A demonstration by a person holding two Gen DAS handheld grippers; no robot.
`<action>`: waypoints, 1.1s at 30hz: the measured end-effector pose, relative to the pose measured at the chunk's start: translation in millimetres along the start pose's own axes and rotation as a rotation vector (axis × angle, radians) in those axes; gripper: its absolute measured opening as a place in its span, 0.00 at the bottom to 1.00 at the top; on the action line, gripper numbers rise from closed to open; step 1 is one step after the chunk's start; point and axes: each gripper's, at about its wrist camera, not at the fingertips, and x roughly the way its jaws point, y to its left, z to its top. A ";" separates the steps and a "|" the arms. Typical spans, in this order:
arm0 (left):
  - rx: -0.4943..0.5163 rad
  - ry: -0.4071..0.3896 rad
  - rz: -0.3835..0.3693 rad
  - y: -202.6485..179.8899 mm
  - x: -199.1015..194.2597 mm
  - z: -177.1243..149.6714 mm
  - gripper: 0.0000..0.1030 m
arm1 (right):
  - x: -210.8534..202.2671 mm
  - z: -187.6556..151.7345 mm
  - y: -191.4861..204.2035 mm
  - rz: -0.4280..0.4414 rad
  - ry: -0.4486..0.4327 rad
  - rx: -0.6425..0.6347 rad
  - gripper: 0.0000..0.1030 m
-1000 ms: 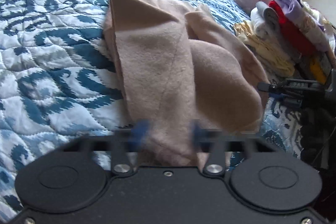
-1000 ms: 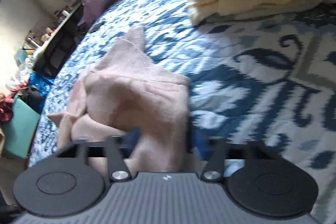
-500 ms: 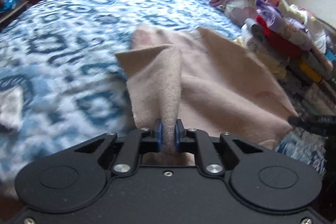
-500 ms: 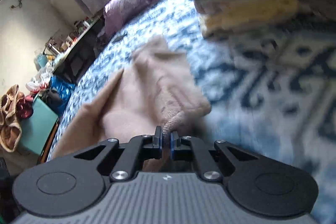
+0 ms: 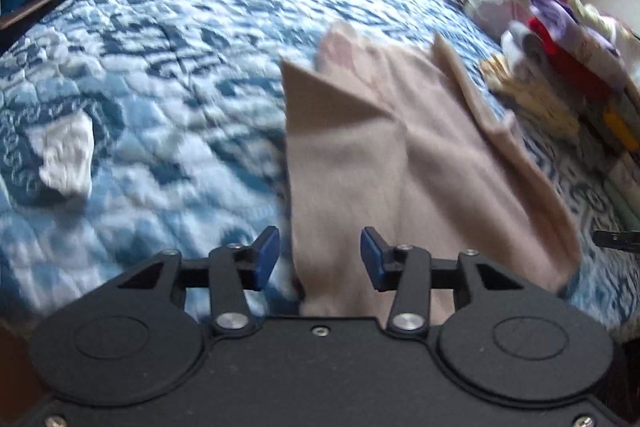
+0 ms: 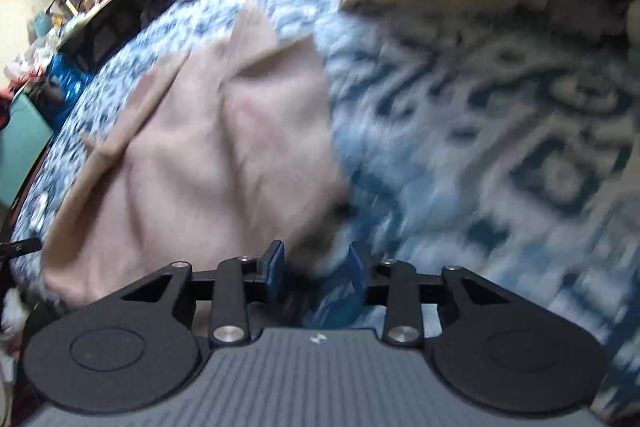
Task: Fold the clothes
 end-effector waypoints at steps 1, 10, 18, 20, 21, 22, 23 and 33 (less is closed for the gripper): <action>-0.009 -0.002 -0.005 3.8 7.3 7.1 0.42 | 6.1 8.2 -3.3 0.006 -0.019 0.002 0.35; -0.014 -0.017 -0.064 34.3 66.8 63.6 0.50 | 81.0 85.6 -7.0 0.089 -0.090 -0.057 0.42; -0.038 -0.007 -0.220 59.2 100.7 87.8 0.60 | 121.5 129.7 -19.0 0.160 -0.107 -0.022 0.60; -0.036 -0.002 -0.232 59.7 107.8 90.7 0.60 | 132.5 133.7 -23.2 0.197 -0.089 -0.005 0.60; -0.040 0.002 -0.241 60.0 111.4 91.5 0.60 | 138.8 133.8 -22.8 0.217 -0.074 -0.004 0.58; -0.043 0.006 -0.250 60.1 114.8 92.2 0.59 | 144.9 133.7 -22.3 0.235 -0.059 -0.004 0.55; -0.034 0.008 -0.257 57.3 116.2 91.6 0.56 | 148.9 132.7 -20.0 0.242 -0.048 -0.016 0.37; 0.078 -0.082 -0.243 30.0 73.9 82.0 0.00 | 110.1 115.0 -16.9 0.243 -0.166 -0.005 0.02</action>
